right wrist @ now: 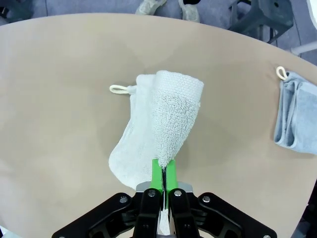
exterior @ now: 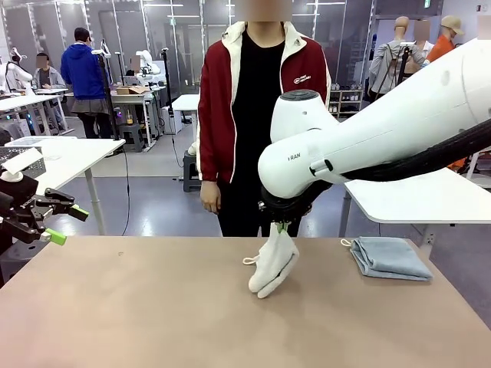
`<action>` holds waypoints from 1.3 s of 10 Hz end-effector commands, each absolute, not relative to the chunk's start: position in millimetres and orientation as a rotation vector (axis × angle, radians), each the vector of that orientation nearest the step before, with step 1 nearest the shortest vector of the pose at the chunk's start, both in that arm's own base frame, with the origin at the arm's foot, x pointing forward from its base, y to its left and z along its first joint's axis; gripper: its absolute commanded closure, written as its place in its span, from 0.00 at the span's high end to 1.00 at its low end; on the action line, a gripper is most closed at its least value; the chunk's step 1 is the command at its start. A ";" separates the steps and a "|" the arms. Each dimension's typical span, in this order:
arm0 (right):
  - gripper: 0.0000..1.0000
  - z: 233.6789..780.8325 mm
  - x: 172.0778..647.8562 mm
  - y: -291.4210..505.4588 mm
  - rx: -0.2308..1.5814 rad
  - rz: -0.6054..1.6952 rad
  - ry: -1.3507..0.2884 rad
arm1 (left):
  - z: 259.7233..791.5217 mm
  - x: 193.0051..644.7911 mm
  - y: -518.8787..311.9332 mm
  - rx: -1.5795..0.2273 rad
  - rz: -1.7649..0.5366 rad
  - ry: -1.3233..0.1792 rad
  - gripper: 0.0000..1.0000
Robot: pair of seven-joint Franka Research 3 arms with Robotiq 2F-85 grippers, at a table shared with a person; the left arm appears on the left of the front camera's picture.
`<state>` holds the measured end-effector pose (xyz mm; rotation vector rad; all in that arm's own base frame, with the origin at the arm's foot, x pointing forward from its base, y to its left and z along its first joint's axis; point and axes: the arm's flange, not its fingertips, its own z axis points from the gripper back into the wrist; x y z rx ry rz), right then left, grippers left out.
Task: Fold the towels and place them in the basket.
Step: Stack the folded Towel with hook on the right side of the table.
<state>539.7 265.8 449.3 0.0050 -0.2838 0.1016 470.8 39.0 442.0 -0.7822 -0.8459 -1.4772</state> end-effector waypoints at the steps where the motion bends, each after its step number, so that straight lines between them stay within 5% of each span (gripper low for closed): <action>1: 0.00 450.0 539.4 256.7 -0.007 0.129 -0.277 | 443.2 470.5 39.2 -0.781 -1.478 -0.849 1.00; 8: 0.03 449.4 538.7 267.0 0.004 0.118 -0.279 | 443.2 470.5 39.2 -0.781 -1.478 -0.849 1.00; 13: 0.03 478.3 569.5 166.4 0.019 0.059 -0.277 | 443.2 470.5 39.2 -0.781 -1.478 -0.849 1.00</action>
